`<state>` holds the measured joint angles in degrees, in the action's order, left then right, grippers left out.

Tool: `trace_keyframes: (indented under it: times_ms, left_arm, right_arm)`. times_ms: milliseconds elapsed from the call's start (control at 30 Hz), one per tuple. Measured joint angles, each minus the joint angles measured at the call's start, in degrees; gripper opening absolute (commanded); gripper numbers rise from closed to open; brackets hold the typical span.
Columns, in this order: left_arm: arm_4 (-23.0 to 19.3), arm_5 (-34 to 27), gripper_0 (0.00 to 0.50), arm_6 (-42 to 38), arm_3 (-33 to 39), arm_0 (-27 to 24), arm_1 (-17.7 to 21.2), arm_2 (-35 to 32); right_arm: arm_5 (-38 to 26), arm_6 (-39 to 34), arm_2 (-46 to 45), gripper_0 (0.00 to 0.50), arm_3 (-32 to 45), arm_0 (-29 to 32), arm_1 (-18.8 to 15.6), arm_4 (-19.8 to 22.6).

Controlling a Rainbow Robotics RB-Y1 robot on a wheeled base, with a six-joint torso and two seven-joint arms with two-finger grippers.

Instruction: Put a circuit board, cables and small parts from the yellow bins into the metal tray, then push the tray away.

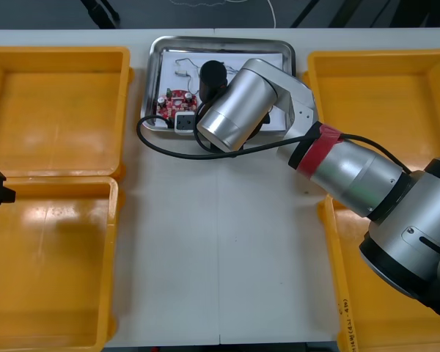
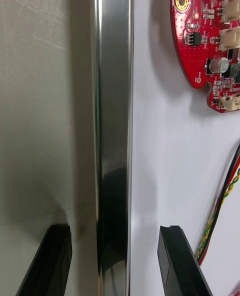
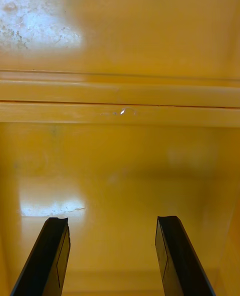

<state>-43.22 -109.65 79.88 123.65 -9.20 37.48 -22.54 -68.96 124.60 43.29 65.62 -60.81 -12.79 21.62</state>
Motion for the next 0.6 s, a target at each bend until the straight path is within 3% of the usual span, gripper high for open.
trace_keyframes:
  times_ms: [600]
  left_arm:
    - [0.00,0.00,0.500,0.00,0.00,0.00,0.00,0.00]
  right_arm:
    - [-5.92,1.75,-1.00,0.500,2.92,-0.01,0.16,1.49]
